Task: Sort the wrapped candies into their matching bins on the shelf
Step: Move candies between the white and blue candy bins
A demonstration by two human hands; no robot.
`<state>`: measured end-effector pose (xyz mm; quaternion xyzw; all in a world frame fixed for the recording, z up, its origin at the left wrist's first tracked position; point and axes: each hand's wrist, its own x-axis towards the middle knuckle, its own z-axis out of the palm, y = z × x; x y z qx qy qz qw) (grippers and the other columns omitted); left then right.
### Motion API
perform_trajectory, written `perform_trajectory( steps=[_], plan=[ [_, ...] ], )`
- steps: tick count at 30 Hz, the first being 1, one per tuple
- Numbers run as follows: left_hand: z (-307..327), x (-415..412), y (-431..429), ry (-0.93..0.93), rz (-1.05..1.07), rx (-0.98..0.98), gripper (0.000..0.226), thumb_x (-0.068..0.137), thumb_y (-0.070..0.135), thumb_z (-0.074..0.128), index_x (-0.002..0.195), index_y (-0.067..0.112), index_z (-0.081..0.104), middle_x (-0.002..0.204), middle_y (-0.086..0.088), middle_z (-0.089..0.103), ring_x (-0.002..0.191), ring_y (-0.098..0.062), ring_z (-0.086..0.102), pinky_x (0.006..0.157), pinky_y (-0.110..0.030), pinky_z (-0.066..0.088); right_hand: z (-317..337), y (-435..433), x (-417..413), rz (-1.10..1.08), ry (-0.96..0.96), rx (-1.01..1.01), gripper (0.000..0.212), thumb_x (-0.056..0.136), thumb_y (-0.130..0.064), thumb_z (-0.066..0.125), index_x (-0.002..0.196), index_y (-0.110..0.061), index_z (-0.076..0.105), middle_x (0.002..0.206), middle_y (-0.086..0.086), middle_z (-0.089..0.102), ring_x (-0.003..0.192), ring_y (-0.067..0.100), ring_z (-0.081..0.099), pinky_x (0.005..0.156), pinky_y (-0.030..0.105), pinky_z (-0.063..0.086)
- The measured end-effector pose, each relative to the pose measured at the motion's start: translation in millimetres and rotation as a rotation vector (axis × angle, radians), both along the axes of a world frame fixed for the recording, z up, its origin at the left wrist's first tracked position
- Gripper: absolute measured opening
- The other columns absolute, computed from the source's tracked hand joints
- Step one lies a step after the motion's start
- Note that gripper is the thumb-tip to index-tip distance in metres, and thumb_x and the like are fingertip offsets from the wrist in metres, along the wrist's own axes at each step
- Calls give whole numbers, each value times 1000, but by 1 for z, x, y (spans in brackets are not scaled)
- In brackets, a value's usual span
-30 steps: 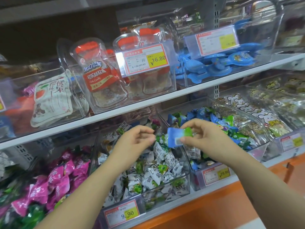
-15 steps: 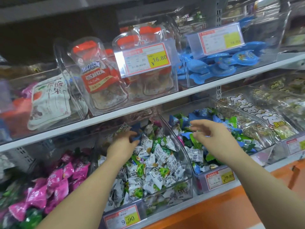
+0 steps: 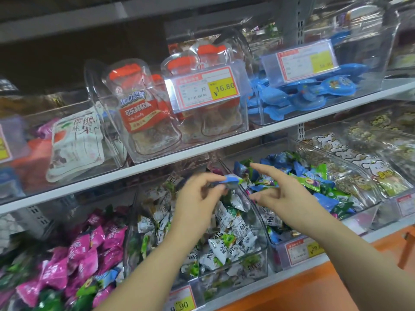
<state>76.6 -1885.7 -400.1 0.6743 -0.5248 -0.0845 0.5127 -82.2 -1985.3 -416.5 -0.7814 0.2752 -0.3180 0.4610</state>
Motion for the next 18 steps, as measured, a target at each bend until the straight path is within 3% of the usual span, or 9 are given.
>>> perform_trajectory(
  steps=[3, 5, 7, 9, 10, 11, 13, 15, 18],
  plan=[
    [3, -17, -9, 110, -170, 24, 20, 90, 10, 61, 94, 28, 67, 105, 0, 67, 85, -5, 68, 81, -23, 54, 3, 6, 1, 13, -63, 1, 44, 87, -13, 66, 119, -40, 55, 82, -1, 71, 65, 32, 63, 66, 36, 54],
    [5, -21, -13, 108, -215, 52, 21, 91, 11, 61, 100, 29, 66, 107, 6, 66, 85, 0, 67, 76, -16, 51, 3, 3, -1, -64, -109, -10, 33, 86, -10, 66, 113, -30, 62, 73, 4, 67, 48, 22, 52, 53, 31, 48],
    [3, -15, -18, 42, -196, 108, 25, 92, 18, 59, 108, 37, 60, 112, 19, 60, 91, 8, 62, 77, -11, 48, 0, -6, -5, -212, -109, -35, 32, 88, -8, 63, 115, -25, 63, 71, 3, 64, 40, 5, 43, 42, 15, 36],
    [-1, -2, -22, -130, -137, 214, 30, 94, 24, 56, 120, 39, 54, 121, 26, 51, 106, 12, 50, 94, -13, 40, -3, -16, -10, -341, -60, -77, 43, 91, -4, 56, 129, -23, 54, 95, 0, 63, 56, 0, 50, 47, 10, 39],
    [-4, 4, -24, -242, -113, 278, 33, 95, 28, 55, 126, 38, 51, 126, 25, 47, 113, 10, 43, 99, -15, 34, -5, -20, -12, -378, -14, -105, 51, 92, 0, 51, 138, -20, 45, 117, 0, 57, 80, 3, 58, 63, 11, 47],
    [-8, 10, -25, -341, -101, 342, 36, 95, 31, 54, 131, 37, 49, 132, 22, 45, 120, 7, 38, 101, -17, 29, -8, -25, -14, -395, 41, -122, 60, 92, 4, 46, 146, -19, 34, 138, 2, 45, 108, 14, 56, 85, 21, 49],
    [-17, 19, -28, -494, -109, 471, 47, 93, 42, 53, 138, 39, 40, 146, 15, 36, 135, -6, 31, 113, -30, 24, -10, -31, -14, -368, 126, -116, 71, 91, 9, 41, 151, -19, 14, 157, 2, 18, 140, 22, 28, 109, 36, 33],
    [-22, 23, -27, -564, -139, 600, 58, 89, 53, 54, 141, 46, 30, 153, 15, 26, 142, -13, 20, 116, -51, 17, -13, -34, -13, -306, 194, -108, 73, 91, 9, 40, 151, -21, 10, 159, 0, 6, 146, 18, 11, 111, 34, 26],
    [-21, 23, -26, -610, -168, 675, 52, 85, 59, 56, 132, 48, 37, 153, 16, 23, 142, -13, 17, 116, -57, 10, -20, -37, -12, -223, 301, -147, 69, 92, 5, 41, 149, -25, 18, 159, 2, 7, 147, 18, 3, 117, 39, 17]
  ],
)
